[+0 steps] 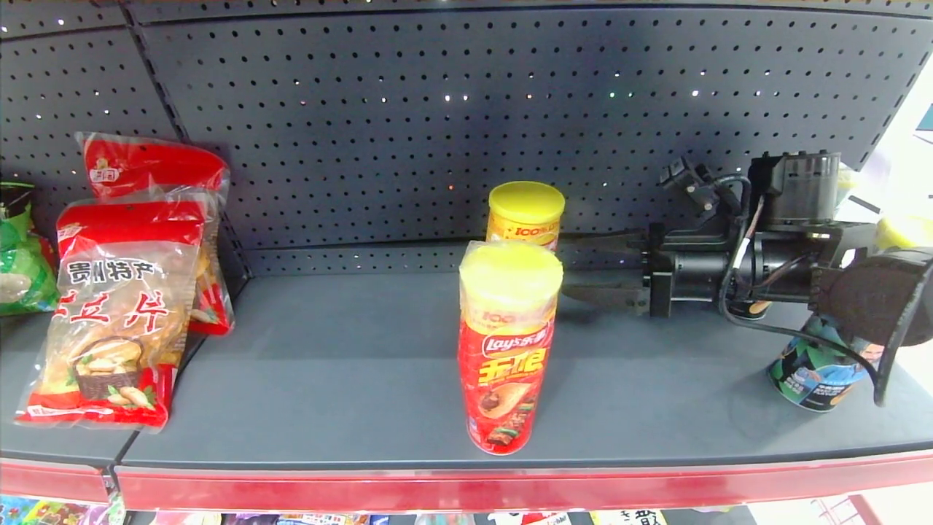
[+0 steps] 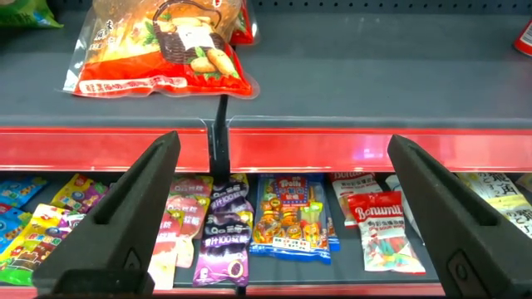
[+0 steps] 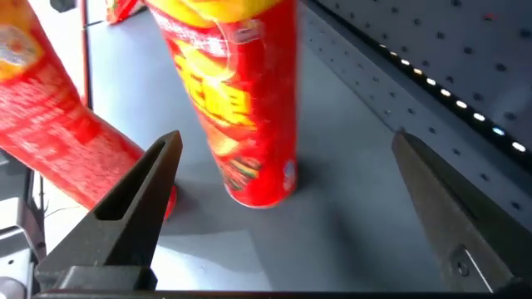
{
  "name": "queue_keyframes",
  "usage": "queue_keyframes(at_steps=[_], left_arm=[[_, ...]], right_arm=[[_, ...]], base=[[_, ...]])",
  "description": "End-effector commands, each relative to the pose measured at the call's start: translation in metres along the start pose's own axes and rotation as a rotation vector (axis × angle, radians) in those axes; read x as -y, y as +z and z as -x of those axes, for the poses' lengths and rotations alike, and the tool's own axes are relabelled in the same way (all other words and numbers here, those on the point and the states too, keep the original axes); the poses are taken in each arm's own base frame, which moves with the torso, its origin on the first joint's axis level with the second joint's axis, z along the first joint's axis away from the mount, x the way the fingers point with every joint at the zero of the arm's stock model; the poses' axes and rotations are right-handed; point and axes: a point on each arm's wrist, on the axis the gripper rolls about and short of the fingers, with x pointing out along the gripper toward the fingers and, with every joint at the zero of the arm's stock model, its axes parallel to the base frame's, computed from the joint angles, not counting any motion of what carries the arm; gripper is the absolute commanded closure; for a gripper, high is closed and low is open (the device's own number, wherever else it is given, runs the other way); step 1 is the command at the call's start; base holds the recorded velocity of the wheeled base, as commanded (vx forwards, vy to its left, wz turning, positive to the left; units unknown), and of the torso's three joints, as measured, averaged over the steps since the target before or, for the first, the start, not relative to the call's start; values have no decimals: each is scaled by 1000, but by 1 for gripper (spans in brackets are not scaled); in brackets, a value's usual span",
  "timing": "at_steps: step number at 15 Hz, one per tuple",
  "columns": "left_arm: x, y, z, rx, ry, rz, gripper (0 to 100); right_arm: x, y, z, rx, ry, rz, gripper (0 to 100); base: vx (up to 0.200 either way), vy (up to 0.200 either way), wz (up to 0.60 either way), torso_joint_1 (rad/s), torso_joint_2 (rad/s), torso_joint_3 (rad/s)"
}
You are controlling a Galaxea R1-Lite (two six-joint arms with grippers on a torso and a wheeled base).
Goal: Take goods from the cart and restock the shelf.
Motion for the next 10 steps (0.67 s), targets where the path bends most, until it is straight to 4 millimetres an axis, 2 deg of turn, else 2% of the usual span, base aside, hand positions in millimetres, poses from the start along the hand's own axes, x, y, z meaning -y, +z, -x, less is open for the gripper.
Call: queue_keyframes(at_steps=[1, 4, 10], left_arm=[[0, 0, 0, -1, 0, 0, 0], [0, 0, 0, -1, 0, 0, 0], [0, 0, 0, -1, 0, 0, 0]], right_arm=[[-2, 0, -5, -1, 12, 2, 0], [0, -1, -13, -5, 21, 2, 0], [-2, 1, -41, -2, 75, 14, 0]], base=[[0, 0, 0, 0, 0, 0], [0, 0, 0, 0, 0, 0], [0, 0, 0, 0, 0, 0]])
